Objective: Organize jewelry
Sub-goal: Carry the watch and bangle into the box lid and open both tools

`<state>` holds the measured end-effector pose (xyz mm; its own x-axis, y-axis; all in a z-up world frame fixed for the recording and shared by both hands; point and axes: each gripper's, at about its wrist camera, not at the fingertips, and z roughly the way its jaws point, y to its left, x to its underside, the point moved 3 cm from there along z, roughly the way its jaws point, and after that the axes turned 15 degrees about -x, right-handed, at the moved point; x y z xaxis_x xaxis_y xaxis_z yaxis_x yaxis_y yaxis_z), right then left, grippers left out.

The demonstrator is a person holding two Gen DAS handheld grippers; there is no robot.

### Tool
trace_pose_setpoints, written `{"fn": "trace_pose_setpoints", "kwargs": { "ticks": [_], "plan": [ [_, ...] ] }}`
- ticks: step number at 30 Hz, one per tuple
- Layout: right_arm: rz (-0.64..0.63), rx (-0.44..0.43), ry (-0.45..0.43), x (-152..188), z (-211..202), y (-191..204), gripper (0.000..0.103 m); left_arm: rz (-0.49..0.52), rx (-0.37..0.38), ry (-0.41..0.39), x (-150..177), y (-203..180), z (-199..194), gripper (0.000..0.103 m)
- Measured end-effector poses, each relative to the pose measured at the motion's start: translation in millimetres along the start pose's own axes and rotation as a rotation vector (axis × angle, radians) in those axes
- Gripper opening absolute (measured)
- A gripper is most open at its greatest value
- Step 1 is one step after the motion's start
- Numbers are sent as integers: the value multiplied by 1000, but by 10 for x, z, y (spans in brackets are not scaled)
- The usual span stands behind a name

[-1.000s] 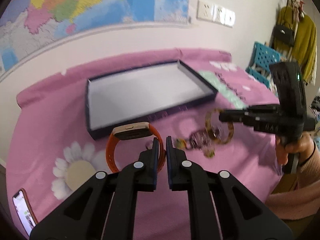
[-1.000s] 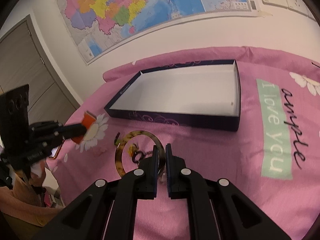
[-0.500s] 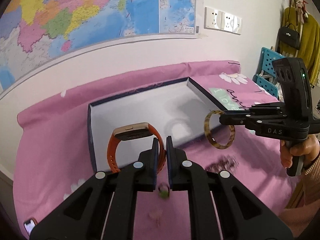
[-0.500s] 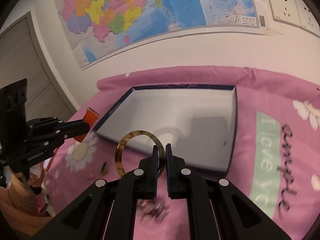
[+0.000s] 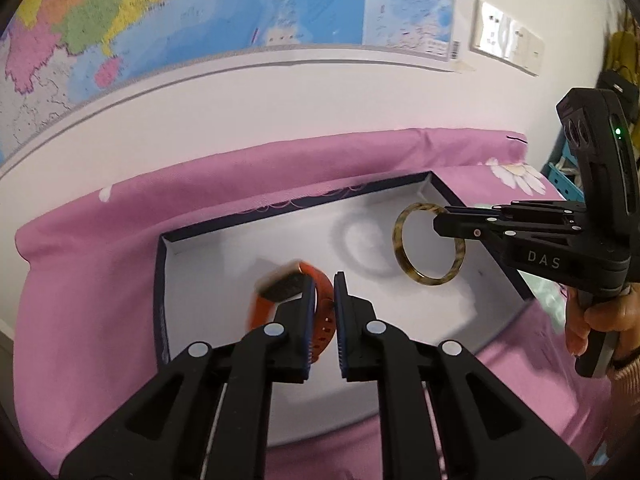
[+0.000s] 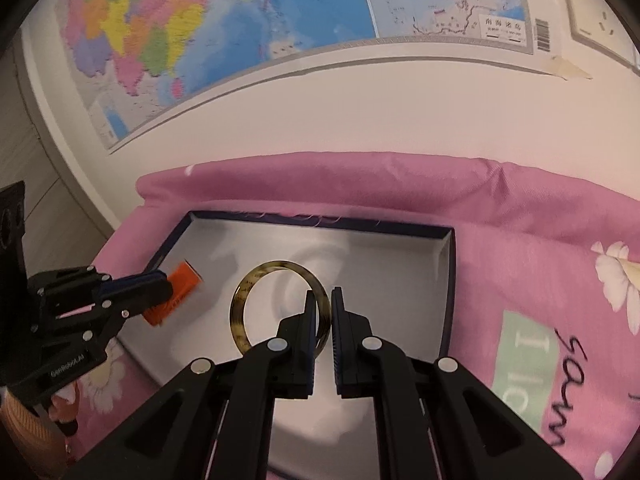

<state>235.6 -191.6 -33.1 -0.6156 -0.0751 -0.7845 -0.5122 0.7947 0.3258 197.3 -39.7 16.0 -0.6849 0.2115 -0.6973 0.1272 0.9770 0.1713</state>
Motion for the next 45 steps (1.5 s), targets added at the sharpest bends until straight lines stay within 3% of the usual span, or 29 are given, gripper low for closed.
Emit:
{"fn": "trace_pose_setpoints", "kwargs": {
  "ticks": [2,10,20,26,28,31,33,45],
  "plan": [
    [0,13,13,-57,78,-36,6,-11,19,2,-44,-4,65,1],
    [18,30,70,-134,363,-140,6,-16,20,40,-37,27,302,1],
    [23,8,86,-64,366,-170,6,40,16,83,261,279,333,24],
    [20,6,109,-60,430,-158,6,158,8,98,262,135,445,34],
    [20,4,108,-60,432,-154,6,192,-8,108,254,80,503,31],
    [18,3,107,-79,433,-155,6,205,-6,119,238,40,543,13],
    [18,6,109,-87,435,-162,6,182,-21,124,220,55,546,6],
    [51,47,126,-297,509,-260,6,-233,-17,248,-79,336,779,5]
  ]
}}
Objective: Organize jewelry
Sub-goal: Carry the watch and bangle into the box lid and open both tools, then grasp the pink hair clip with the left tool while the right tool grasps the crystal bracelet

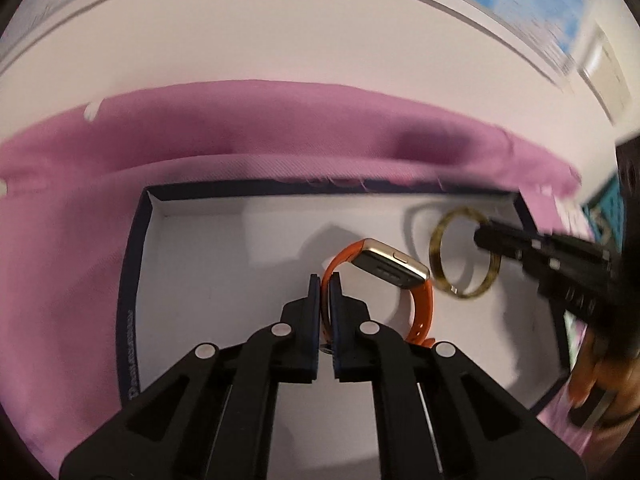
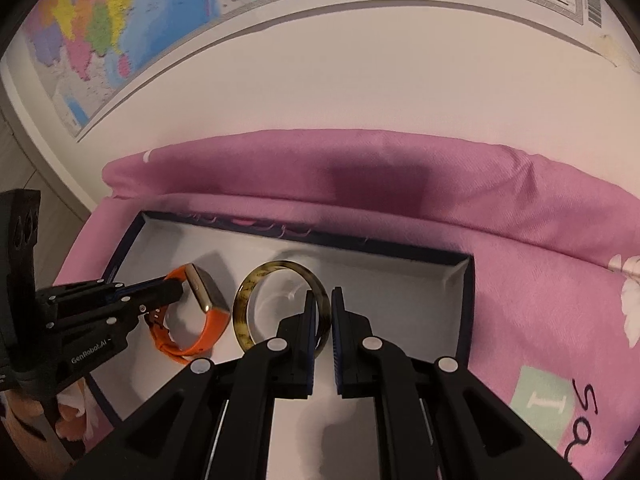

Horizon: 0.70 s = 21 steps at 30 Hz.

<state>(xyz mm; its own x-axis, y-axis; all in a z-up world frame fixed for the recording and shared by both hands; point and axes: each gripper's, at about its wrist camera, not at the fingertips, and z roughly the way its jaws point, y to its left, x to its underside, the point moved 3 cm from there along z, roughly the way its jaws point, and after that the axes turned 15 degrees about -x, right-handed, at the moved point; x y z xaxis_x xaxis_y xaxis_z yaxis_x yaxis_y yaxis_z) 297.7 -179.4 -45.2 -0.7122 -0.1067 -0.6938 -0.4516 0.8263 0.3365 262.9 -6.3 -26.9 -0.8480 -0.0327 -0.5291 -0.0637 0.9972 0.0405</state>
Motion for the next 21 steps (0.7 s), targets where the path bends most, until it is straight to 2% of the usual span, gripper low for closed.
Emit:
{"fn": "trace_pose_setpoints", "kwargs": {
  "ticks": [5,11,14,15,17,20,21],
  "plan": [
    [16,28,9,-73,48,-61,7,-115,9,50,-131,22,122,6],
    [70,15,-32,-17,-11,-166,16,-209,53,72,-164,57,157,10],
    [54,15,-75,2,-152,-131,22,-203,58,51,-135,39,101,23],
    [35,4,-86,30,-224,-82,27,-191,47,27,-125,38,46,28],
    [-1,-27,-106,98,-371,13,33,-175,39,-10,-87,64,-67,32],
    [-79,-68,-120,287,-606,211,35,-123,11,-105,-15,91,-323,52],
    [-112,-83,-120,383,-686,292,37,-104,6,-139,14,94,-412,52]
  ]
}}
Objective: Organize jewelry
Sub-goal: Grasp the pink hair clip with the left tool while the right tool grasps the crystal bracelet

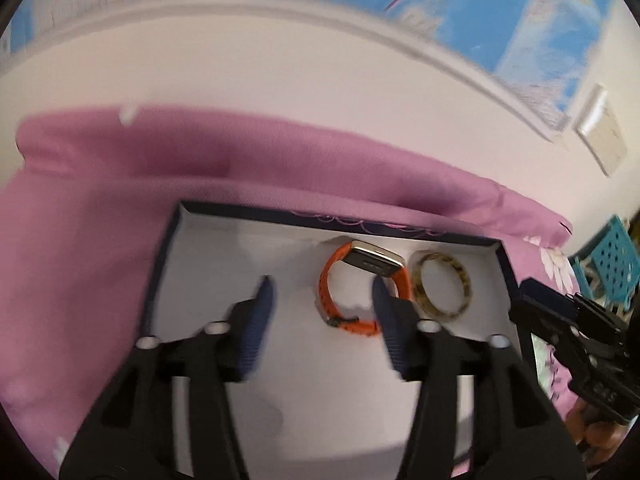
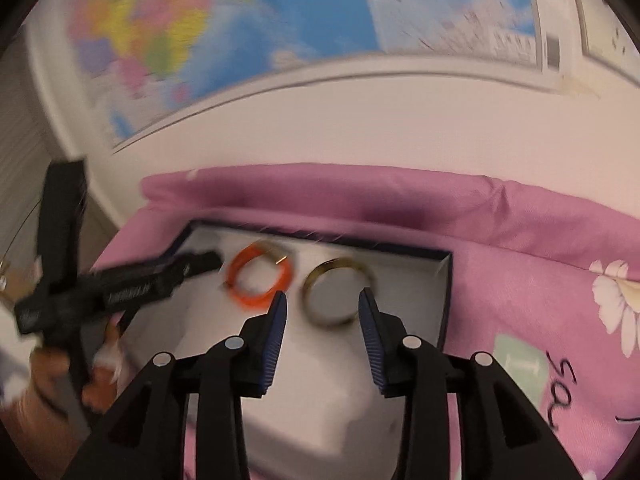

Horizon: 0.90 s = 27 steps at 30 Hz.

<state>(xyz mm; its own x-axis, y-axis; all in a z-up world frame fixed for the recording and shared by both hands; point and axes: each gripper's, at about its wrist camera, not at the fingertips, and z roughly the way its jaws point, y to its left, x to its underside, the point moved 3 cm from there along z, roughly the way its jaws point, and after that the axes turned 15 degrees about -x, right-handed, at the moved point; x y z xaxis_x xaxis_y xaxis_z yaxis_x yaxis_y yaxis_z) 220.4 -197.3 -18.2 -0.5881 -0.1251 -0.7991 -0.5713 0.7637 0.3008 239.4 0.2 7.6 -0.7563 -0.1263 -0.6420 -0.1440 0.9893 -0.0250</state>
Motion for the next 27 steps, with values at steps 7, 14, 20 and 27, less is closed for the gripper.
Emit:
{"fn": "trace_pose_setpoints", "kwargs": {
  "ticks": [7,14,20,27],
  "plan": [
    [-99,-72,80,654,-298,373,40,123,9,-116,368,105,-528,55],
    [-123,-94,145,1143,-328,605,39,158,47,-111,854,259,-737,55],
    [-154,-70,170,1323,-302,716,39,194,27,-103,1242,346,-870,56],
    [-195,-40,190,1386,-218,818,34,193,9,-90,1440,418,-907,59]
  ]
}}
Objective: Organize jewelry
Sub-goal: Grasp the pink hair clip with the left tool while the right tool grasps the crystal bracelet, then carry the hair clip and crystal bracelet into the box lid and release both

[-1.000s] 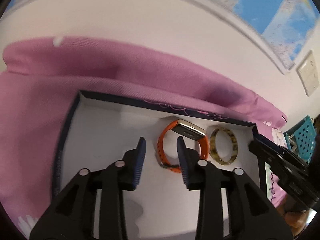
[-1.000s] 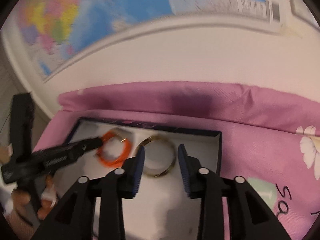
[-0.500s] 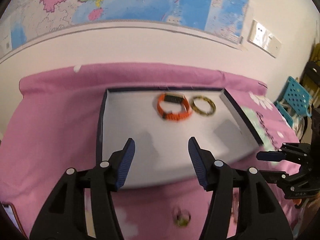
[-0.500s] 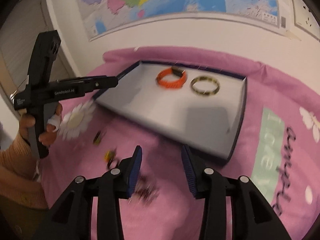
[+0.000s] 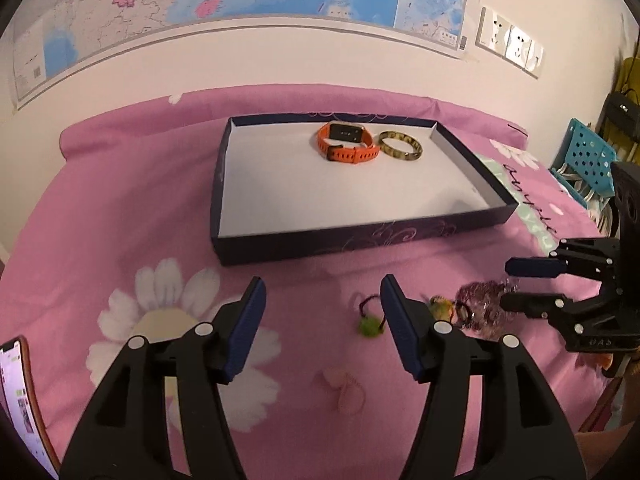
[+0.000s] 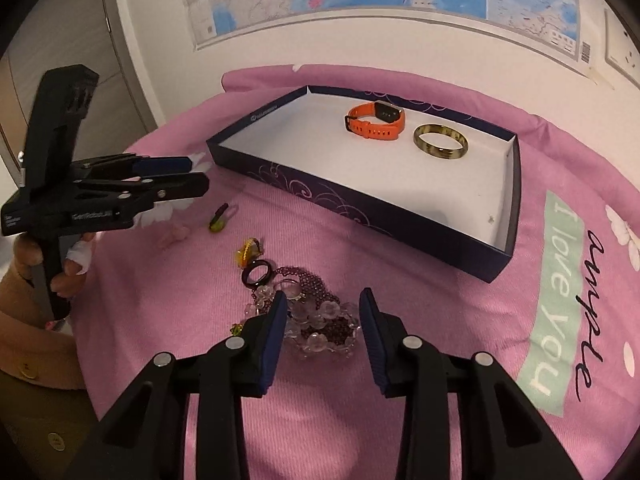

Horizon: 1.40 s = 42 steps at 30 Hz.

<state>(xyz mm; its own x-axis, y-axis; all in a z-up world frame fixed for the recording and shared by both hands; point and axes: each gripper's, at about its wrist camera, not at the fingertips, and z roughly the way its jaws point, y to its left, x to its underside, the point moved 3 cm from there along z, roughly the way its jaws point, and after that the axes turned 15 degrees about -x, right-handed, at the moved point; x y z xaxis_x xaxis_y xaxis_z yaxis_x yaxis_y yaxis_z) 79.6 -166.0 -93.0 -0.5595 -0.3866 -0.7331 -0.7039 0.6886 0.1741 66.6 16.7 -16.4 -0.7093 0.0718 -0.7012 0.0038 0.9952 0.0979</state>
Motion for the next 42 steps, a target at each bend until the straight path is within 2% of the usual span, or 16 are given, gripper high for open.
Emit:
{"fn": "trace_pose_setpoints", "kwargs": {
  "ticks": [2,4,7,11,17,27,34,42],
  "plan": [
    [-7,0,-1,-2,0,21,29,-8,6,5,41,14,-17,59],
    [-7,2,-4,5,-7,32,12,-5,1,2,79,23,-45,59],
    [19,-9,-6,31,-13,2,7,5,-4,-3,124,31,-88,59],
    [30,-15,-31,33,-84,25,7,18,-4,-12,174,32,-148,59],
    [67,-70,-134,-56,-384,64,7,36,9,-32,234,29,-262,59],
    [54,-86,-255,-223,-764,190,7,85,38,-36,365,-53,-336,59],
    [55,-71,-284,-243,-843,189,7,105,42,-2,437,-78,-290,56],
    [79,-81,-275,-207,-768,159,7,79,64,60,468,-63,-133,44]
  ]
}}
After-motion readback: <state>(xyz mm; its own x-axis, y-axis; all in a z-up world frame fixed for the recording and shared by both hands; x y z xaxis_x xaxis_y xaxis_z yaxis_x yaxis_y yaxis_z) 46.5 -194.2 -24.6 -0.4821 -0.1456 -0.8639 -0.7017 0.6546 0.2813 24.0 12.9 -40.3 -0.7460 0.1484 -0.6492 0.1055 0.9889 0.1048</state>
